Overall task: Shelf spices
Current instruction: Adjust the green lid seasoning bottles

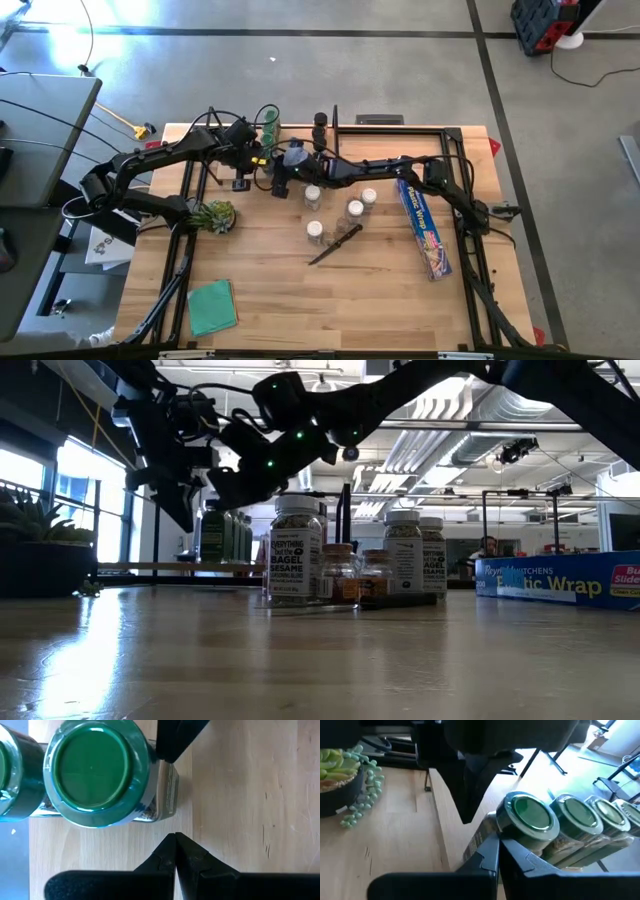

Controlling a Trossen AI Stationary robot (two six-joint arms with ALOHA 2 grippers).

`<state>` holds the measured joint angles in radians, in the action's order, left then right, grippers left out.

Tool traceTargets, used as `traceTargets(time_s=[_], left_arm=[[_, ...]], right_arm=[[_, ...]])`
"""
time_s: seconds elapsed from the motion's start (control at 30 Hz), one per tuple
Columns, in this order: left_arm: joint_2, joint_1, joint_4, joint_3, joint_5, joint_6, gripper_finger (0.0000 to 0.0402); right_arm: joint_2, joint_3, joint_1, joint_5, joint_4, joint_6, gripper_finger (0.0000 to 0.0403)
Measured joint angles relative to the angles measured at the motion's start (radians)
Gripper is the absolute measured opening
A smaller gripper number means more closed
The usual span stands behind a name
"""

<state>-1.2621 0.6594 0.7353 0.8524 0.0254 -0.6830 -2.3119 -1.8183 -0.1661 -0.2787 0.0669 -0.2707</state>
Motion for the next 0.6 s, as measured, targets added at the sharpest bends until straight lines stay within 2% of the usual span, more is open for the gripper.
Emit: traceTargets(time_s=[0.6], left_arm=[[0.0,0.0,0.0,0.0,-0.004,0.007,0.0]], right_arm=[[0.0,0.0,-0.003,-0.001,0.001,0.0,0.0]])
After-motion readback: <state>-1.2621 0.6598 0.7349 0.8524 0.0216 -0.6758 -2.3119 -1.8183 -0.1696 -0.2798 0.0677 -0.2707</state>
